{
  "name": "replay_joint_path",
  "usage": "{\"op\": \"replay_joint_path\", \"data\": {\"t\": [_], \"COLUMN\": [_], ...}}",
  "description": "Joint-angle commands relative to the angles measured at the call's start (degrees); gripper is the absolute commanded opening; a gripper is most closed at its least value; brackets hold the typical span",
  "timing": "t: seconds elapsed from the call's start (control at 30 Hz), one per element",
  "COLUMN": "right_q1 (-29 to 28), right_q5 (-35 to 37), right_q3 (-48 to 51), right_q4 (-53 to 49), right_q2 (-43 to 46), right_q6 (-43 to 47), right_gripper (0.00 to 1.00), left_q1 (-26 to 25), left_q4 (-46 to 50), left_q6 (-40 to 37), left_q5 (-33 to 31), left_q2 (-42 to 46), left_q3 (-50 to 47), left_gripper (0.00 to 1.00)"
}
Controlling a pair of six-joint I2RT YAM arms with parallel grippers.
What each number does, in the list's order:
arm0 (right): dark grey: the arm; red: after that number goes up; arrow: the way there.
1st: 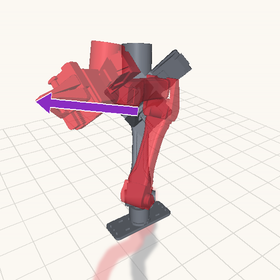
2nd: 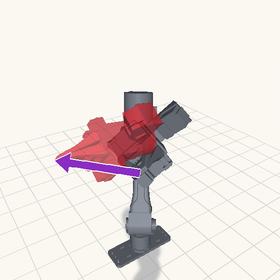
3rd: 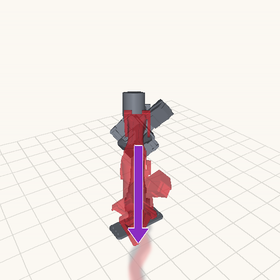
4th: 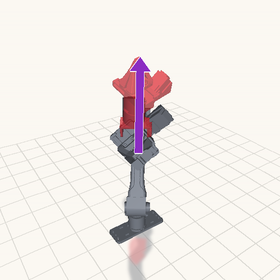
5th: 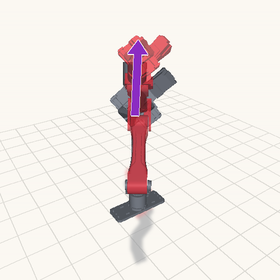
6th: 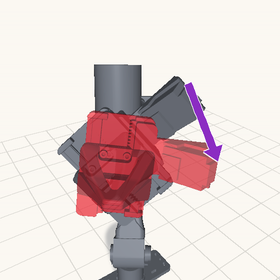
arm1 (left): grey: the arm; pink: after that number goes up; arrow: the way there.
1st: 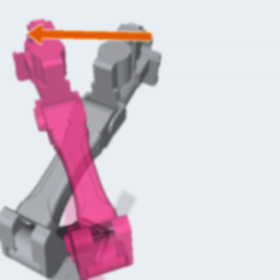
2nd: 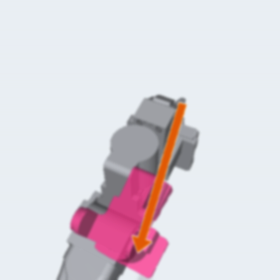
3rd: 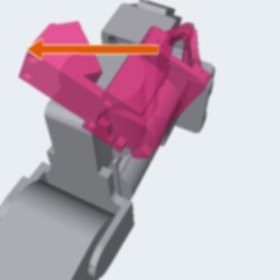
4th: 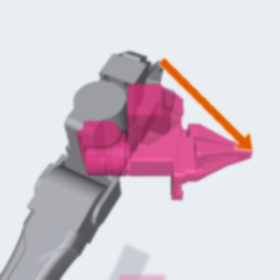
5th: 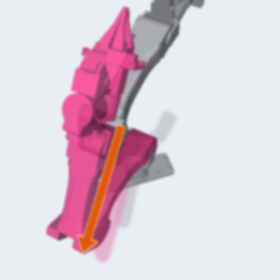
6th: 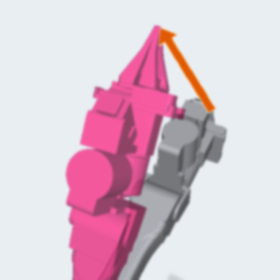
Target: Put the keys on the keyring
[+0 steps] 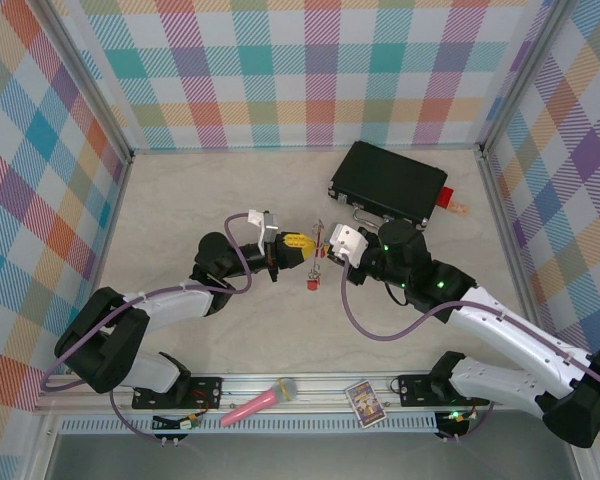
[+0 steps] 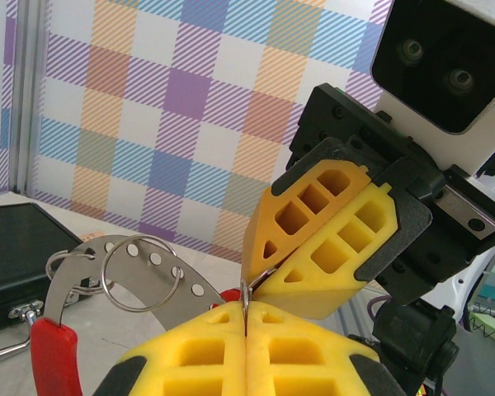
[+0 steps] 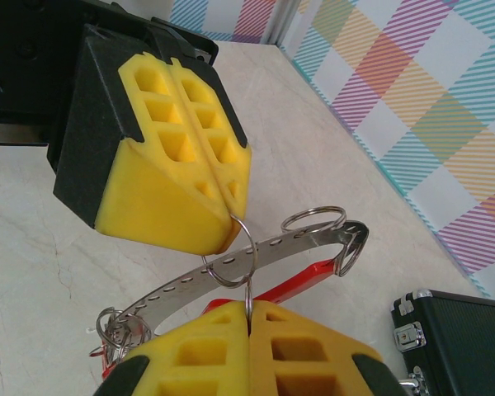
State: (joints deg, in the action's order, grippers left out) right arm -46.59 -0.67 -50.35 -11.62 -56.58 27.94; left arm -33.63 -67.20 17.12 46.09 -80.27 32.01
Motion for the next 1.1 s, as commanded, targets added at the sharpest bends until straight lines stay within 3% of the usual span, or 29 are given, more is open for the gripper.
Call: {"op": "replay_joint_path", "data": {"t": [0.0, 1.07], "right_q1": [-0.87, -2.68], "right_q5": [-1.71, 0.67], "right_q3": [-0.76, -0.1], "right_q4": [0.45, -0.34], "right_q2": [-0.58, 0.17], "right_q6": [0.86, 2.3], "right_gripper": [0.0, 0.0], "left_q1": [-0.39, -0.39], "left_q4": [-1.1, 2.25], "left_q6": [-0.38, -1.96], "left_q5": [1.64, -0.32], "left_q2": [0.78, 2.04], "left_q3": [0.2, 0.35], "left_gripper": [0.0, 0.0]}}
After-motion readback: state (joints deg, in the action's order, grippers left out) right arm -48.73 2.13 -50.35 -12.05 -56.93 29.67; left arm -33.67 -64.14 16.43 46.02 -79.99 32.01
